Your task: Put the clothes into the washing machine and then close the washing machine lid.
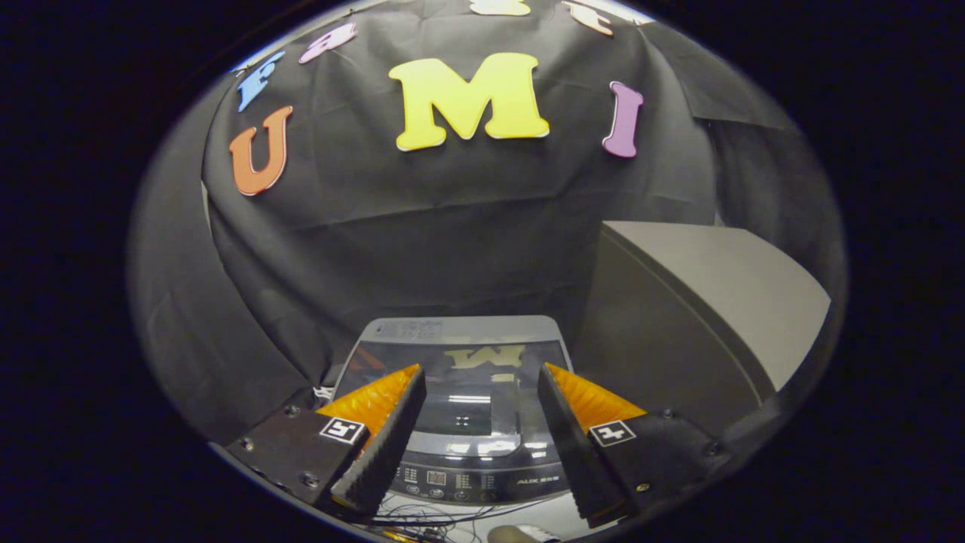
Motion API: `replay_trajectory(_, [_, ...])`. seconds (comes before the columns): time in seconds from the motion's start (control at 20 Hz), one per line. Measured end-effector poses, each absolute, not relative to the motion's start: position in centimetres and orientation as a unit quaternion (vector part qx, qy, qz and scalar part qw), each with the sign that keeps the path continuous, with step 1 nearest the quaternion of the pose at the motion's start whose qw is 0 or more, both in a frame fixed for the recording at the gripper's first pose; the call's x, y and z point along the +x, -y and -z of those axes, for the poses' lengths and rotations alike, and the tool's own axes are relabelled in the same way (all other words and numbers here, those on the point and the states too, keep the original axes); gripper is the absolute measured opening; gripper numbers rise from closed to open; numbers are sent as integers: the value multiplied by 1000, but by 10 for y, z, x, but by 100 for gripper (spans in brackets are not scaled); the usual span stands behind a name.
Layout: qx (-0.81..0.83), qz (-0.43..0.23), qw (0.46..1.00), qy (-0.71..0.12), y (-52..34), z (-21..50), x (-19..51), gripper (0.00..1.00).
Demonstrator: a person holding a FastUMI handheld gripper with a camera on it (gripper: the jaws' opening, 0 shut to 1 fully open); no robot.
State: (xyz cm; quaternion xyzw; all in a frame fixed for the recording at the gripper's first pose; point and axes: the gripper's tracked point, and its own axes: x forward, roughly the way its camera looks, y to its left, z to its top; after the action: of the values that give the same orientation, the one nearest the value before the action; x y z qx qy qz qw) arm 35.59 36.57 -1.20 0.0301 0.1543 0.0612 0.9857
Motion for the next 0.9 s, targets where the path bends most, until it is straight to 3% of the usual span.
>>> replay_trajectory(0.45, [36, -84, 995, -30, -329, -98, 251, 94])
replay_trajectory(0.9, [62, -67, 993, 73, -195, -135, 153, 97])
